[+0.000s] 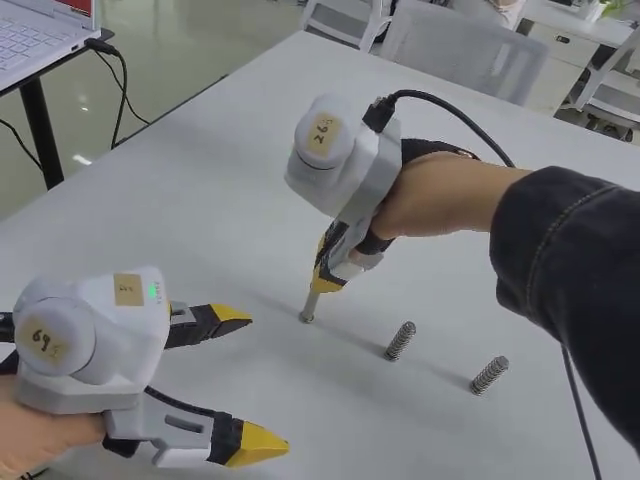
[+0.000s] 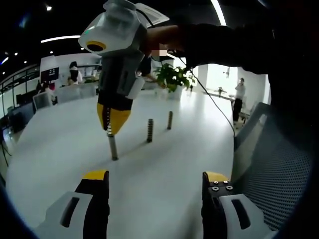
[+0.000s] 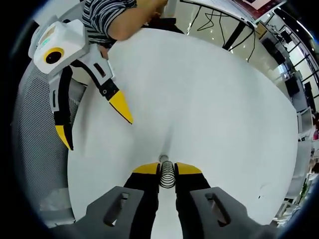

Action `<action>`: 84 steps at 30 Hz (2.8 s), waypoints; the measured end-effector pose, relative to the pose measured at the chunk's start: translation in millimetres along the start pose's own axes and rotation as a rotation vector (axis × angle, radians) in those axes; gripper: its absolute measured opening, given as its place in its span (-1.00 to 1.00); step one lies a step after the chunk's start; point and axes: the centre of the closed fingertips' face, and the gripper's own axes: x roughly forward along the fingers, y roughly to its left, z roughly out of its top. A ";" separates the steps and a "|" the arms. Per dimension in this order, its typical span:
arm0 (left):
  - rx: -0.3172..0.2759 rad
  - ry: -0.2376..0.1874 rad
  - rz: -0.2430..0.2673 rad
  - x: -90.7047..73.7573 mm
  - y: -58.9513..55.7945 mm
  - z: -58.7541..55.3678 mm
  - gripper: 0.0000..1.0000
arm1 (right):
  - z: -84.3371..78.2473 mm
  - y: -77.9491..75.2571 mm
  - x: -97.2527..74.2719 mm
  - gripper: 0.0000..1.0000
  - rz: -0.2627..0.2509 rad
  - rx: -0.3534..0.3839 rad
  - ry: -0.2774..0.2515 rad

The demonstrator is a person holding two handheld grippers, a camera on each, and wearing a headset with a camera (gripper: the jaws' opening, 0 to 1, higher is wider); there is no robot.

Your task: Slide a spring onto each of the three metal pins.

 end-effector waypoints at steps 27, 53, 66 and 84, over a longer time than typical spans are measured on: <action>-0.009 -0.002 0.003 -1.3 2.9 -0.8 0.38 | -9.1 5.6 31.2 -0.83 0.048 0.023 0.042; -0.014 0.005 0.000 -0.7 -0.7 -2.1 0.37 | -13.4 23.9 47.1 -0.78 0.090 0.055 0.044; -0.013 0.011 -0.005 1.5 -2.6 -2.0 0.36 | -18.7 20.5 44.6 -0.48 0.076 0.070 0.014; -0.013 0.019 -0.010 5.0 -3.9 -1.3 0.36 | -51.9 19.1 35.2 0.03 0.036 0.163 -0.040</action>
